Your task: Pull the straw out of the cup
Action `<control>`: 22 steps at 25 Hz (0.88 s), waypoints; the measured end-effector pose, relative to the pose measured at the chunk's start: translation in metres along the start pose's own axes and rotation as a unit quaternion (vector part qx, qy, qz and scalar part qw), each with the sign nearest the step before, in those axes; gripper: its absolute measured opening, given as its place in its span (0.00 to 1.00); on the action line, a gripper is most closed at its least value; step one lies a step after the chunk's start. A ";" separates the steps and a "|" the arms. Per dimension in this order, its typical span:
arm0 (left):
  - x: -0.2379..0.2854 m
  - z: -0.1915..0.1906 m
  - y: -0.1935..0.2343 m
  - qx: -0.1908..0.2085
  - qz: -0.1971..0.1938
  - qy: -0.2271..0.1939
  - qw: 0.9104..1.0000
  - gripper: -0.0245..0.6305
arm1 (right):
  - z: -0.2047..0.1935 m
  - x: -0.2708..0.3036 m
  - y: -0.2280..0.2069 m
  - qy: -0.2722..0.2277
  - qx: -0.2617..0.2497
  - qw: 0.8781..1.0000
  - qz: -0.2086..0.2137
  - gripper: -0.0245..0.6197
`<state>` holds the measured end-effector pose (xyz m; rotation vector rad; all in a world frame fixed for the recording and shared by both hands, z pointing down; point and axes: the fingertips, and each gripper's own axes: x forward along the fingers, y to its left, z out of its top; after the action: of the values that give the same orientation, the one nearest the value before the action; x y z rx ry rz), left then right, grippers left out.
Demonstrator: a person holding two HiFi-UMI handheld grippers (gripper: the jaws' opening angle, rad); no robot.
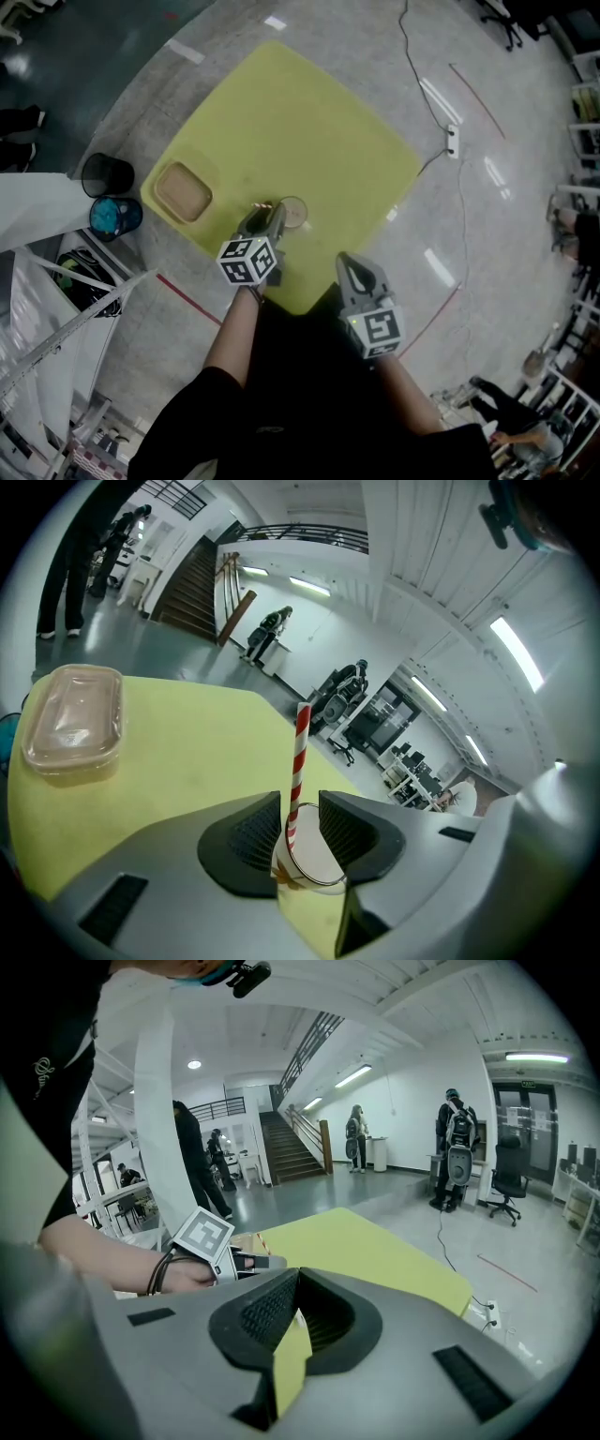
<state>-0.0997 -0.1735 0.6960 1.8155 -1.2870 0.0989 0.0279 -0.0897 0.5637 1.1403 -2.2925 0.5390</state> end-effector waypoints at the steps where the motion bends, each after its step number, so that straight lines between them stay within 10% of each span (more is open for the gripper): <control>1: 0.001 0.000 -0.002 0.001 -0.001 0.001 1.000 0.29 | 0.000 0.000 -0.001 0.000 0.001 1.000 0.000 0.06; 22: 0.000 -0.001 -0.003 -0.016 0.014 -0.006 1.000 0.21 | 0.004 0.008 0.002 -0.003 0.006 1.000 0.010 0.06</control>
<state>-0.0971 -0.1726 0.6954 1.7737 -1.3150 0.0828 0.0206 -0.0956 0.5649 1.1264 -2.3107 0.5580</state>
